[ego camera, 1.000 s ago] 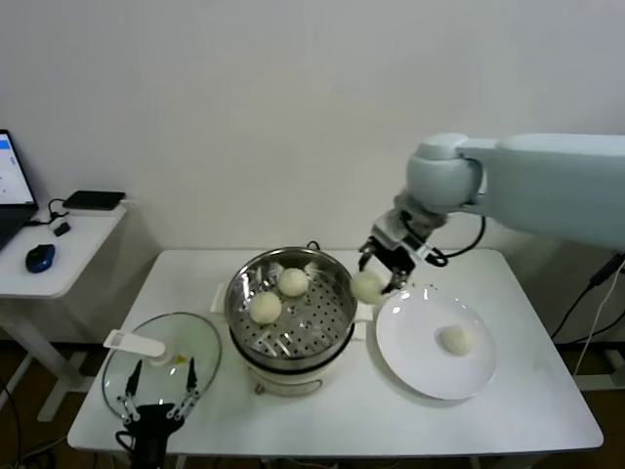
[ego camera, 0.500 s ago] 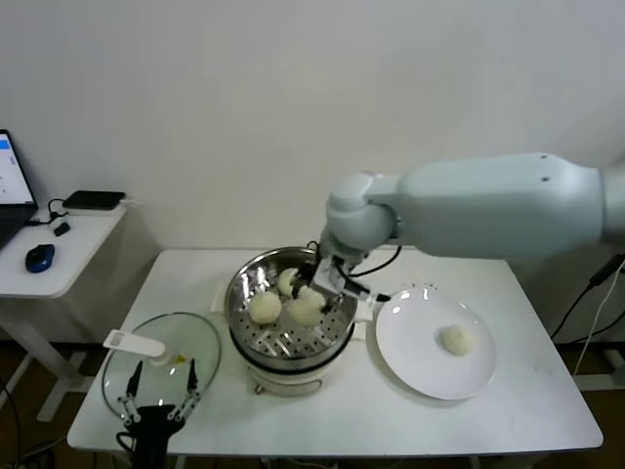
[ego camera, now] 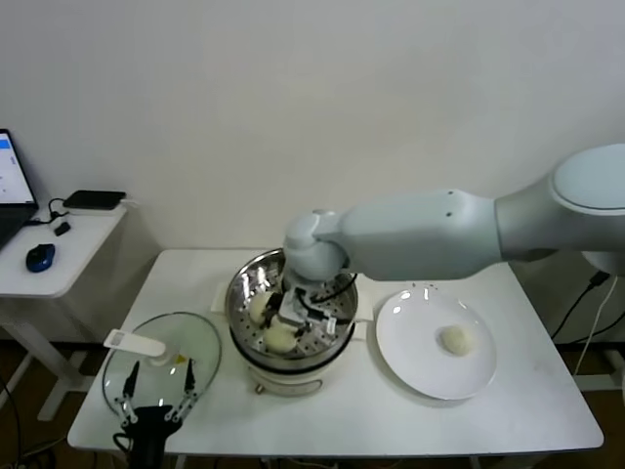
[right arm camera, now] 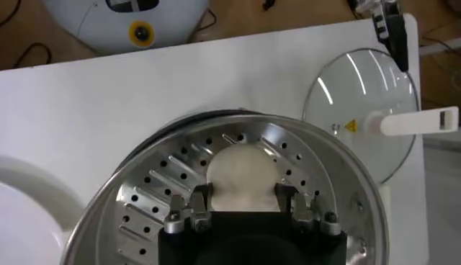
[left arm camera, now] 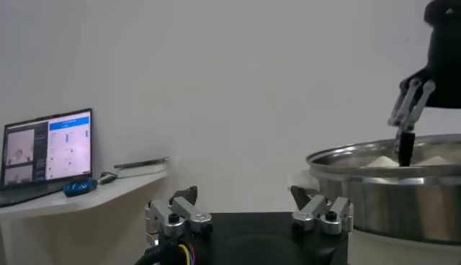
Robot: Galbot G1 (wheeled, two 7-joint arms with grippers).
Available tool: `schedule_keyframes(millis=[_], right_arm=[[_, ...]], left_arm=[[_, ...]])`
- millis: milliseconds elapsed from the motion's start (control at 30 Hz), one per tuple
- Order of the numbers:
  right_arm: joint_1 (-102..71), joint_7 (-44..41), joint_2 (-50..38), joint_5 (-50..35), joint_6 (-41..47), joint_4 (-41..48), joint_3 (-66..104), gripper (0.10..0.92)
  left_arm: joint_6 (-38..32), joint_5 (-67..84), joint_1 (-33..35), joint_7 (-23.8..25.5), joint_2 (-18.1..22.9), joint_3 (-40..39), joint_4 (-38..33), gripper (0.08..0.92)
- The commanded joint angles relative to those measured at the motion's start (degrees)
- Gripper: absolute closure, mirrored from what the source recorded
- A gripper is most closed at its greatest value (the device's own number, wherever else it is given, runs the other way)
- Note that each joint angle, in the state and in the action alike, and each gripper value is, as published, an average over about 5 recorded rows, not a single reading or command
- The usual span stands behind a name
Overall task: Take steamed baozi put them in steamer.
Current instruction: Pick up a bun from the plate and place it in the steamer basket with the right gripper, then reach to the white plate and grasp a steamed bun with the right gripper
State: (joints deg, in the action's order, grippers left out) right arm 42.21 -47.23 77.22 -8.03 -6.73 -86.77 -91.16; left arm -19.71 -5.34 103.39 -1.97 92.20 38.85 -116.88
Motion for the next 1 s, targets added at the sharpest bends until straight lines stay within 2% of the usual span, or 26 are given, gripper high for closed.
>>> schedule_keyframes(millis=[33,167,367,500,667,733,900,1000], right_arm=[[-2.4,0.7,3.0,1.1,-1.0,3.4,-0.2,0.423],[-1.6,1.8,2.8,-0.3,-1.4,3.4,-0.2,0.413],[5.3,1.0,-0.2,-8.6,-2.2,1.1,-2.1,0.273],[13.2,-2.5,-4.6,-17.6,-3.6,-0.7,-6.8,0.210],[21.2,-9.6,-13.5,-23.0,-2.2,-0.5,-13.3,0.203],[22.5,-11.4,-17.0,-24.1,0.7,-0.1,-16.0,0.203],[20.9,-10.2,-24.6,-26.1,16.2,0.1,-19.8,0.203],[16.7,-10.7,-28.6,-26.9,21.9,0.8,-18.8,0.203]], left_arm=[[0.0,0.0,-0.1,0.0,2.8,0.0,0.1,0.177],[0.0,0.1,-0.1,0.1,2.8,0.0,-0.1,0.177],[0.1,0.0,0.2,0.1,2.8,0.3,-0.3,0.177],[0.2,-0.1,0.4,0.2,2.8,0.2,-0.7,0.177],[0.2,-0.3,0.7,0.2,2.8,-0.1,-1.0,0.177],[0.1,-0.4,0.7,0.2,2.8,-0.2,-1.0,0.177],[0.0,-0.5,0.7,0.1,2.8,-0.5,-1.1,0.177],[-0.1,-0.7,0.7,0.2,2.8,-0.7,-1.0,0.177]])
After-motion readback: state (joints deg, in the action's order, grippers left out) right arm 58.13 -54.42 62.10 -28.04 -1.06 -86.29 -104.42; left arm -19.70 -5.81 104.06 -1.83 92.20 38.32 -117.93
